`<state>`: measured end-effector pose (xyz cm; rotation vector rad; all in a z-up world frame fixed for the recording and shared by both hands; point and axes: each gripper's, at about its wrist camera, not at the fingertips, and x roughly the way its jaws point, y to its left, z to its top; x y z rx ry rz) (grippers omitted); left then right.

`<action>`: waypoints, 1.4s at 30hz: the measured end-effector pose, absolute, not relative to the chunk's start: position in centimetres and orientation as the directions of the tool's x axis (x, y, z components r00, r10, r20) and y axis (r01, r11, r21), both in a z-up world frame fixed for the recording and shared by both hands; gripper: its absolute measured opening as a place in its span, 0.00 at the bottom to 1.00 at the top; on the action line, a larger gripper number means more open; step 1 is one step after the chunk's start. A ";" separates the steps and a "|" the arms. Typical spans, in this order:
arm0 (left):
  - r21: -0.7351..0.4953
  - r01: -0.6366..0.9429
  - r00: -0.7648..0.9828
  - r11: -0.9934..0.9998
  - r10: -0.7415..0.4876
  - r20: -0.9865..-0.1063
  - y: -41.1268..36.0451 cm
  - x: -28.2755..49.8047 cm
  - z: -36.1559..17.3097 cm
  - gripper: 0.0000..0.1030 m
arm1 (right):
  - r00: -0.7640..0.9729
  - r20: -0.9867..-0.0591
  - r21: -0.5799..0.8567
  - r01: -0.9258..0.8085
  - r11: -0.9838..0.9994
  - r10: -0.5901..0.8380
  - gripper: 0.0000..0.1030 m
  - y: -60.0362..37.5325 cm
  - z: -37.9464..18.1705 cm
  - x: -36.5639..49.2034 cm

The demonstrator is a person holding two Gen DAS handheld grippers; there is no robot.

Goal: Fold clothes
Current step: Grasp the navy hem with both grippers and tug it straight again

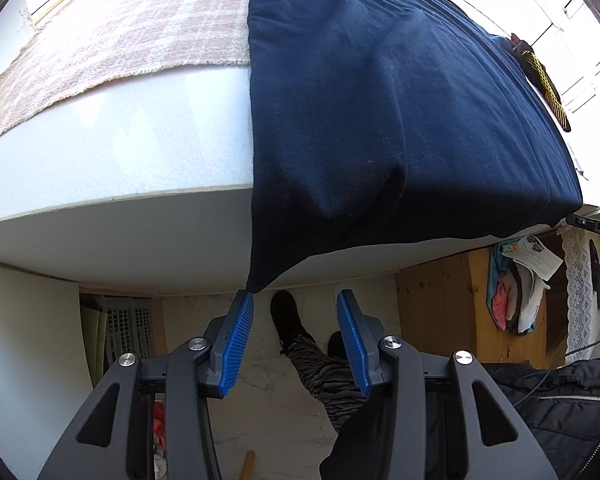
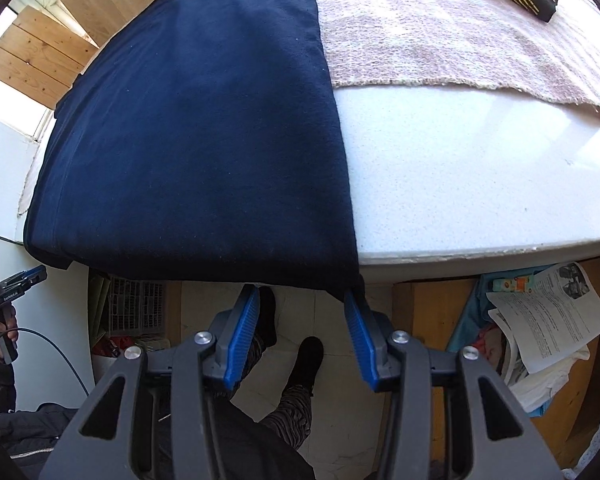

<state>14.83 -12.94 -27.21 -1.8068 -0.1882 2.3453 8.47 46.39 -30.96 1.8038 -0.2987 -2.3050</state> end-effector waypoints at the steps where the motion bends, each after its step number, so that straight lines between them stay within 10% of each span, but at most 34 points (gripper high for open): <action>1: -0.207 -0.061 -0.249 -0.976 0.216 -0.944 -13.0 14.7 -27.3 0.39 | -0.232 -0.930 0.288 0.030 -0.957 -0.287 0.42 46.4 -31.0 8.4; 5: -0.217 -0.069 -0.258 -0.974 0.228 -0.939 -12.8 14.3 -27.6 0.39 | -0.225 -0.923 0.315 0.025 -0.949 -0.312 0.39 46.4 -31.2 8.1; 8: -0.238 -0.083 -0.260 -0.968 0.251 -0.932 -12.6 14.1 -27.6 0.20 | -0.211 -0.922 0.323 0.047 -0.945 -0.325 0.03 46.1 -31.2 8.2; 10: -0.254 -0.089 -0.254 -0.963 0.268 -0.929 -12.6 14.1 -27.6 0.00 | -0.203 -0.925 0.316 0.060 -0.947 -0.321 0.03 45.9 -31.0 8.5; 20: -0.351 -0.175 -0.329 -0.920 0.390 -0.860 -13.5 17.0 -21.0 0.01 | -0.298 -0.875 0.370 0.100 -0.924 -0.383 0.02 47.8 -24.1 11.2; 27: -0.363 -0.213 -0.358 -0.907 0.418 -0.835 -14.1 17.7 -18.1 0.01 | -0.309 -0.903 0.295 0.062 -0.954 -0.299 0.03 50.0 -22.7 12.5; 32: -0.360 -0.179 -0.303 -0.916 0.399 -0.866 -14.1 17.2 -20.9 0.01 | -0.305 -0.926 0.207 0.081 -0.975 -0.222 0.39 49.1 -25.1 12.5; 42: -0.332 -0.180 -0.272 -0.926 0.371 -0.888 -14.1 16.8 -21.1 0.01 | -0.313 -0.924 0.203 0.084 -0.976 -0.219 0.41 47.7 -30.0 11.0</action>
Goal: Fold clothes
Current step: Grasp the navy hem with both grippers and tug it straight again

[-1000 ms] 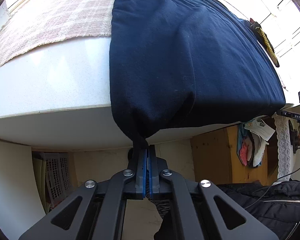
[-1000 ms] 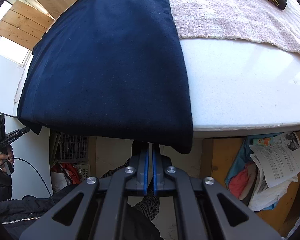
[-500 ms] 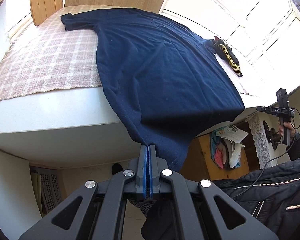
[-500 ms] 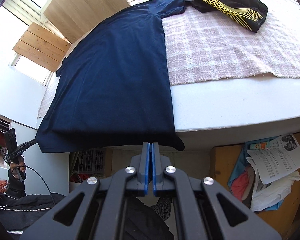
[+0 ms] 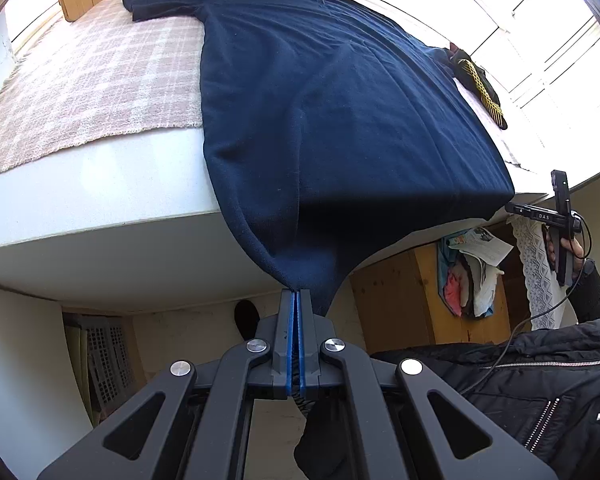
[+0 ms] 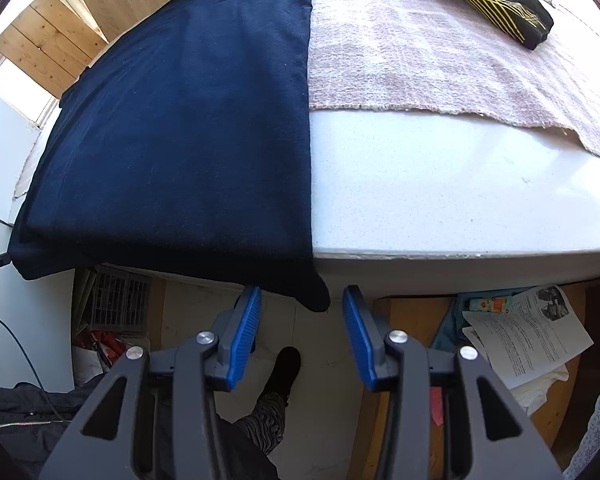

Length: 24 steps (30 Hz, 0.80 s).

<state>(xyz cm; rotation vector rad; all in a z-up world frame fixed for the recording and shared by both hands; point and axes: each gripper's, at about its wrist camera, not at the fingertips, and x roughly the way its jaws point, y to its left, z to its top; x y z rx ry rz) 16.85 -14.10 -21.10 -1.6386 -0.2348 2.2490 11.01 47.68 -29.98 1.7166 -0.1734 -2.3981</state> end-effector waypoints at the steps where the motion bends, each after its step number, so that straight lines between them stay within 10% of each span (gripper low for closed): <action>1: -0.331 -0.177 -0.269 -0.927 0.370 -0.889 -14.2 16.8 -21.1 0.01 | -0.305 -0.925 0.209 0.087 -0.974 -0.225 0.41 47.6 -30.2 10.8; 11: -0.315 -0.172 -0.244 -0.934 0.350 -0.905 -14.0 16.5 -21.9 0.01 | -0.272 -0.918 0.274 0.086 -0.958 -0.287 0.39 47.0 -32.3 9.1; 13: -0.309 -0.176 -0.240 -0.935 0.345 -0.907 -14.0 16.5 -22.1 0.01 | -0.253 -0.920 0.287 0.088 -0.954 -0.300 0.05 47.0 -32.6 9.0; 24: -0.317 -0.205 -0.274 -0.926 0.365 -0.890 -14.0 17.1 -20.1 0.01 | -0.207 -0.905 0.335 0.190 -0.923 -0.371 0.04 48.3 -25.4 12.1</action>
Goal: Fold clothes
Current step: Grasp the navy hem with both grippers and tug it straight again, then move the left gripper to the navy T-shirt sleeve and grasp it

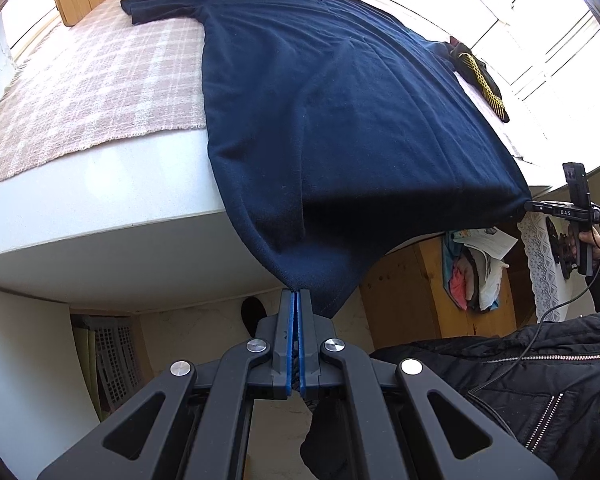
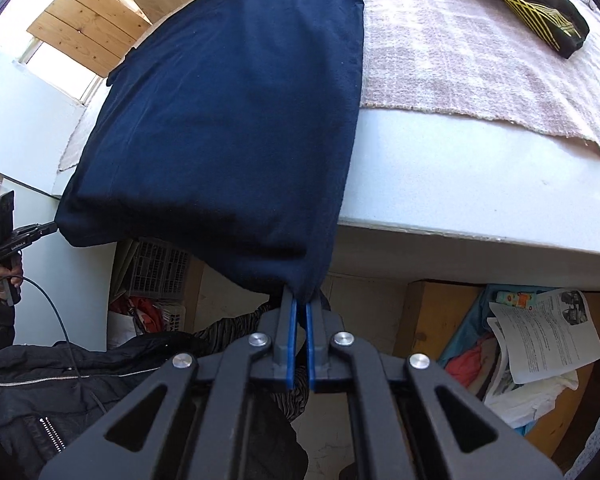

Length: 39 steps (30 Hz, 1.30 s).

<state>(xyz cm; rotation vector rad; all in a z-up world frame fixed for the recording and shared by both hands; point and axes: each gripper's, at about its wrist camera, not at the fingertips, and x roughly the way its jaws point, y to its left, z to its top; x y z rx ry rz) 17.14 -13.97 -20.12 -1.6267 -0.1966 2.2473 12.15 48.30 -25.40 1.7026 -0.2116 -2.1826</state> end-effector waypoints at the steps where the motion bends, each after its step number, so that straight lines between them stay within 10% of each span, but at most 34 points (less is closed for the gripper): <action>1: -0.326 -0.212 -0.277 -0.921 0.377 -0.884 -13.8 17.3 -19.8 0.01 | -0.218 -0.906 0.326 0.189 -0.926 -0.364 0.04 48.8 -24.5 12.3; 18: -0.276 -0.134 -0.258 -0.952 0.302 -0.918 -17.5 16.4 -20.6 0.00 | -0.012 -0.999 0.036 0.066 -0.997 -0.037 0.06 51.2 -29.1 11.4; 24: -0.246 -0.140 -0.383 -0.959 0.282 -0.880 -19.5 8.8 -16.1 0.03 | -0.213 -0.974 0.079 -0.015 -0.997 -0.074 0.16 51.7 -21.6 8.3; 26: -0.222 -0.146 -0.410 -0.964 0.263 -0.873 -19.8 5.4 -15.3 0.05 | -0.290 -0.952 0.094 0.015 -0.995 -0.095 0.45 49.6 -19.0 5.9; 39: -0.307 -0.116 -0.358 -0.945 0.328 -0.874 -21.9 -1.8 -19.4 0.21 | -0.412 -0.873 0.039 0.478 -0.878 -0.263 0.47 24.7 -9.9 -16.8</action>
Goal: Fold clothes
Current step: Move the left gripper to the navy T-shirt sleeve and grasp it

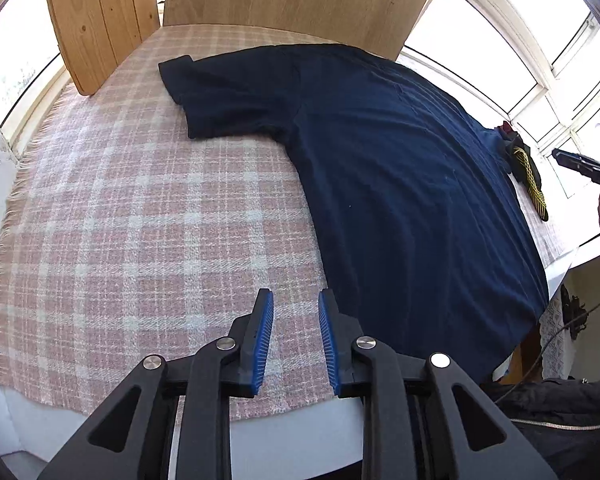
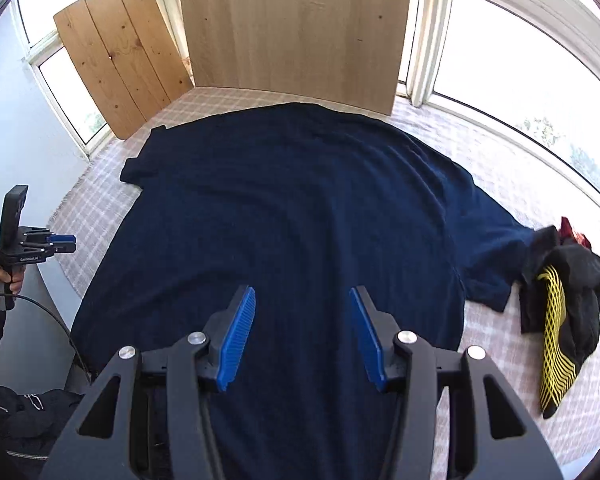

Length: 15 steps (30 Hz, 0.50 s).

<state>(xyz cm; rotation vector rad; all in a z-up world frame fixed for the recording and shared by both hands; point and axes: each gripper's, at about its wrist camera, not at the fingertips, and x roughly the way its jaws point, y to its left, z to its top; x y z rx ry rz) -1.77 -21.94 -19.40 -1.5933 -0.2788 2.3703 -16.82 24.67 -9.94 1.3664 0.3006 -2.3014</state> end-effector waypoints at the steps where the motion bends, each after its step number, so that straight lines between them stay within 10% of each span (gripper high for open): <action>1: -0.310 -0.105 -0.351 -0.945 0.327 -0.877 -22.2 -1.4 -19.8 0.22 | -0.387 -0.881 0.037 0.519 -0.854 -0.274 0.47 22.5 -10.1 -18.7; 15: -0.357 0.050 -0.474 -0.933 0.293 -0.831 -28.9 -15.0 -19.1 0.35 | -0.217 -0.949 0.047 0.622 -0.782 -0.229 0.47 8.4 -17.5 -31.8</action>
